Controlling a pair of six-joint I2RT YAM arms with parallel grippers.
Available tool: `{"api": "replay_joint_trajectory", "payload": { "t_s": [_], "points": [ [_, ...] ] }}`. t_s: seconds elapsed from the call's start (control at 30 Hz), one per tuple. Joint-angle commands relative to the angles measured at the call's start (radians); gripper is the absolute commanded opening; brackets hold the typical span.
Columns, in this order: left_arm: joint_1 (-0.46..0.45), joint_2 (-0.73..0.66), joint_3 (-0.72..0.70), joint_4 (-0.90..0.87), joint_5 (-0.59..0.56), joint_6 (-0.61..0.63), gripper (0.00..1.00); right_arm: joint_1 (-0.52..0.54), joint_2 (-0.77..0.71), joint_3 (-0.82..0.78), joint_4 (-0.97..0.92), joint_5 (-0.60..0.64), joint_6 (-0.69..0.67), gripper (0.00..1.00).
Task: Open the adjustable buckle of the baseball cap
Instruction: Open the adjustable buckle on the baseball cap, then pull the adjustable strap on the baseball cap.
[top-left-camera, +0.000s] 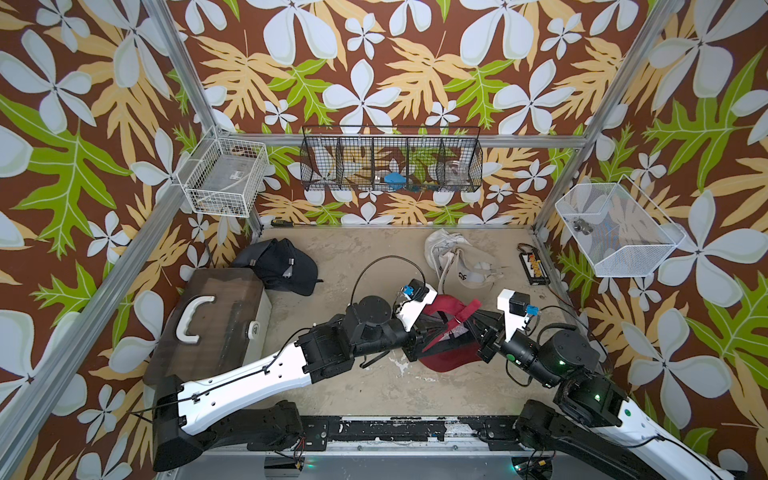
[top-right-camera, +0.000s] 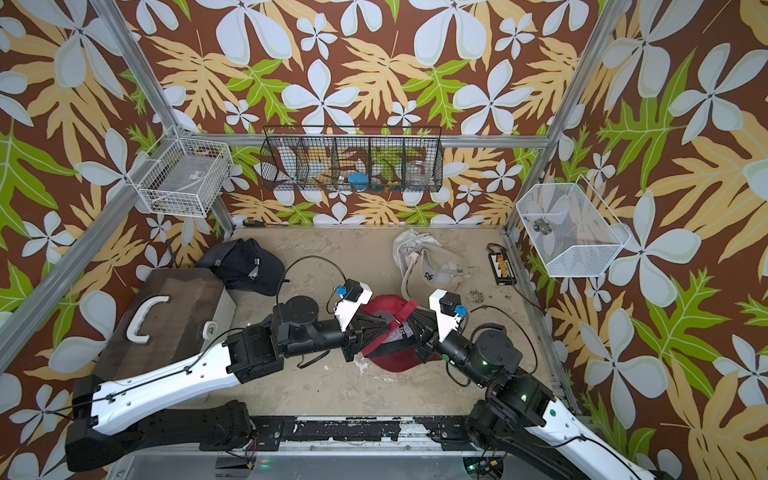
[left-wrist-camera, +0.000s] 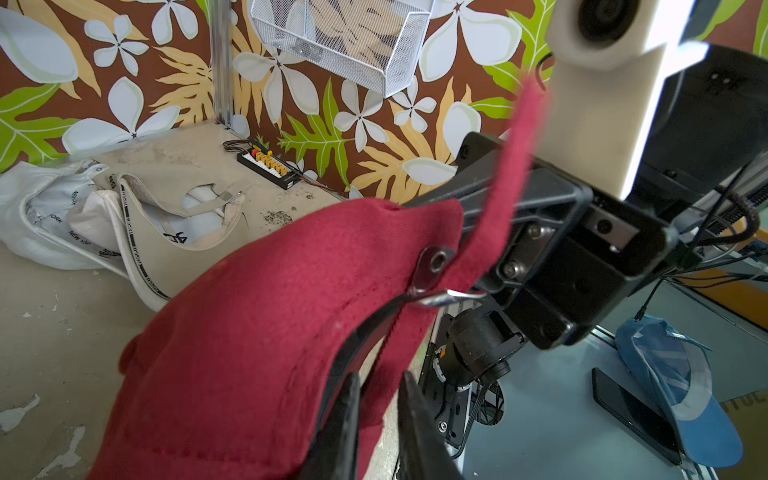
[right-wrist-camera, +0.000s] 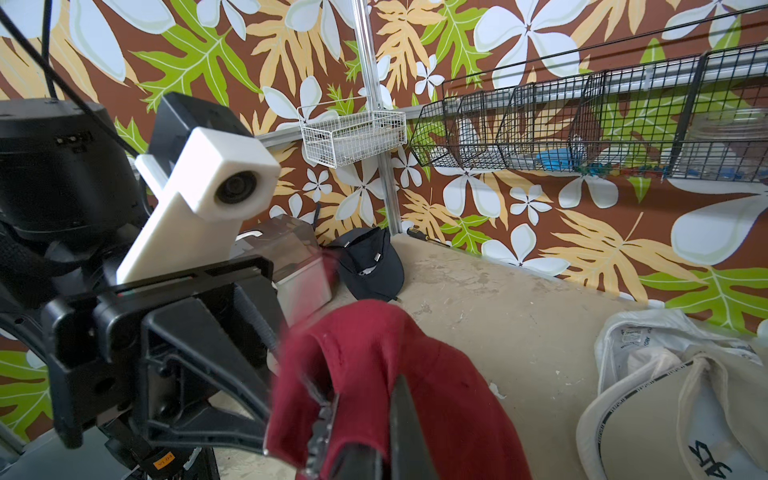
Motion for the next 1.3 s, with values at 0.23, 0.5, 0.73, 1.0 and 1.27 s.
{"api": "replay_joint_trajectory", "payload": {
  "t_s": [0.23, 0.5, 0.73, 1.0, 1.27],
  "points": [
    [-0.002, -0.032, -0.018, 0.044, 0.000, -0.017, 0.28, -0.001, 0.006, 0.007, 0.044, -0.006, 0.024, 0.00],
    [-0.011, -0.002, -0.002, 0.052, 0.009, -0.009, 0.37, -0.001, 0.021, 0.002, 0.062, -0.040, 0.041, 0.00],
    [-0.015, 0.018, 0.010, 0.060, 0.001, 0.001, 0.41, 0.000, 0.038, 0.005, 0.069, -0.067, 0.057, 0.00],
    [-0.019, 0.034, 0.019, 0.069, 0.002, 0.005, 0.40, -0.001, 0.040, 0.001, 0.081, -0.085, 0.069, 0.00],
    [-0.022, 0.051, 0.028, 0.075, 0.006, 0.006, 0.17, 0.000, 0.034, 0.000, 0.072, -0.080, 0.066, 0.00]
  ]
}}
